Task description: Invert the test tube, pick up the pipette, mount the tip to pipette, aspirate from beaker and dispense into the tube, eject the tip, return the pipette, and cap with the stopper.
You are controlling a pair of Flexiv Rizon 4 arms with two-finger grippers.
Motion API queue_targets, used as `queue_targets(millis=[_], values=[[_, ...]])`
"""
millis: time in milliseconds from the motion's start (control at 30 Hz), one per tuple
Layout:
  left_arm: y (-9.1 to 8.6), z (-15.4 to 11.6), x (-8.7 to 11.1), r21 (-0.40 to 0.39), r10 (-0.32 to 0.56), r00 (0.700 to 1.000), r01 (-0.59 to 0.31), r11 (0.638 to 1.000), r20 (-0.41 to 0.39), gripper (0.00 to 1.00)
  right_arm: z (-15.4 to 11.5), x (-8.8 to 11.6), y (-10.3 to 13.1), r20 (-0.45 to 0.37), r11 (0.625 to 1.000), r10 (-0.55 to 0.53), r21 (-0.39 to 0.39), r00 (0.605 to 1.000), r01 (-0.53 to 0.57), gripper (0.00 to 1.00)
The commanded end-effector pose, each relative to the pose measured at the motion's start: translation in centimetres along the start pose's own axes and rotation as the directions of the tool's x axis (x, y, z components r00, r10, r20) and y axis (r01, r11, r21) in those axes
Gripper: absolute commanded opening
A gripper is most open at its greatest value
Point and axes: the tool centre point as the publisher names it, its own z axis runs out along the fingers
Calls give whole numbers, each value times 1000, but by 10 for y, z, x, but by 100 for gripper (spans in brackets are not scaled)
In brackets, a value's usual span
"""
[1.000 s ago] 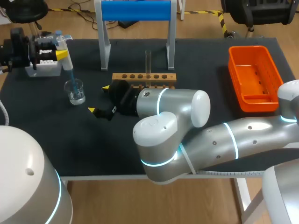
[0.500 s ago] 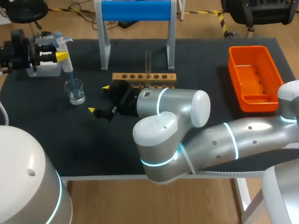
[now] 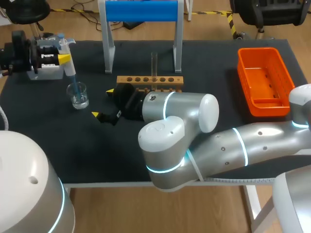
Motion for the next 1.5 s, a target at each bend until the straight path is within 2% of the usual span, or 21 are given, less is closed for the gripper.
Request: queue_targets(millis=[33, 433, 700, 1100, 1500], values=[[0, 0, -1, 0, 4, 1000, -4, 1000, 1, 0, 0, 0, -1, -1, 1000, 0, -1, 1000, 0, 100], [0, 0, -1, 0, 4, 1000, -4, 1000, 1, 0, -2, 0, 1, -5, 1000, 3, -5, 1000, -3, 100], [0, 0, -1, 0, 4, 1000, -4, 1000, 1, 0, -23, 4, 19, -21, 999, 3, -37, 1000, -4, 100], [0, 0, -1, 0, 4, 1000, -4, 1000, 1, 0, -64, -1, 43, -65, 998, -23, -67, 998, 19, 100], [0, 0, -1, 0, 4, 1000, -4, 1000, 1, 0, -103, -12, 83, -121, 994, -81, -85, 989, 71, 100]])
